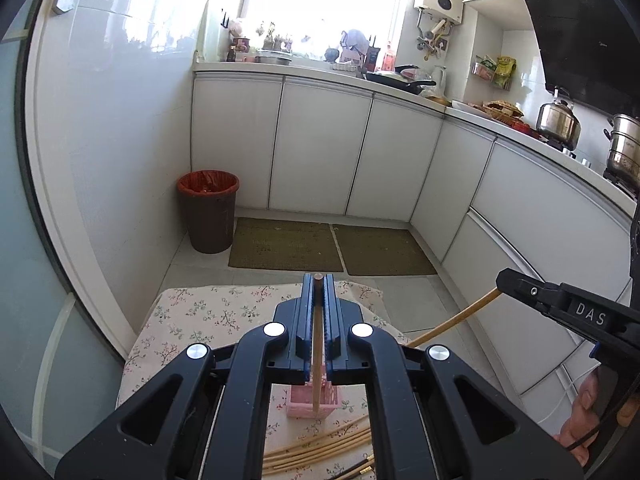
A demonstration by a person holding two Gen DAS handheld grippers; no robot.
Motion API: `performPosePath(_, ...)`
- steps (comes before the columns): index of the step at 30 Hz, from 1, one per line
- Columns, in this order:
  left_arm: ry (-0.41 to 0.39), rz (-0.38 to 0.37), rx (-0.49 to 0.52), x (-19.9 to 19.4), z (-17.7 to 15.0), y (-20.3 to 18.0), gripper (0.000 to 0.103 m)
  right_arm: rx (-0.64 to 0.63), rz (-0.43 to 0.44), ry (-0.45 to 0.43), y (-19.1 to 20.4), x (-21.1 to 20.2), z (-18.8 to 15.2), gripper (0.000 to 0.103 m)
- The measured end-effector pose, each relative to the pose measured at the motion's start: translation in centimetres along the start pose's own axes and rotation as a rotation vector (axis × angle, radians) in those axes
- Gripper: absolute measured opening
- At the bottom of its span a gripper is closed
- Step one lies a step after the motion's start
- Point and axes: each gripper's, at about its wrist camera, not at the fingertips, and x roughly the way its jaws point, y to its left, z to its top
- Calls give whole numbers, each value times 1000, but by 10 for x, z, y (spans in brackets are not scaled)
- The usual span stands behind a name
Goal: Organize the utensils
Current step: 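Carry both chopsticks over the pink basket and open both tools to drop them, then withdraw both open tools from the pink basket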
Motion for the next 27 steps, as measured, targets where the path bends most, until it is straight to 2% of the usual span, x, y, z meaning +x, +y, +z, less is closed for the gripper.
performPosePath(4,21,19,10,38,-13,2,3,-5,-3,41,-3,38,-6,8)
performPosePath(8,60,-23,-36,61,-28,17,7,-26,0,86,-3,66,-15,8)
performPosePath(9,52,-18,-52,61,-29,21,17,-30,-1,96,-4,71,-16,9)
performPosePath(10,38,-13,-68,60,-28,25,21,-33,-3,100,-4,75,-17,11)
performPosePath(15,-1,-5,-112,48,-20,41,23,-66,-35,72,0,78,-20,12)
performPosePath(19,5,6,-114,44,-19,45,24,-84,-60,70,2,76,-24,12)
performPosePath(21,6,14,-112,41,-20,46,30,-96,-78,62,4,72,-27,13)
performPosePath(23,5,20,-111,38,-21,46,32,-103,-94,52,4,67,-30,20)
performPosePath(24,3,26,-109,35,-22,46,33,-105,-101,45,4,64,-32,28)
performPosePath(25,2,34,-107,34,-24,45,34,-106,-107,39,3,62,-33,31)
performPosePath(27,5,40,-109,30,-27,46,43,-111,-125,28,3,55,-36,32)
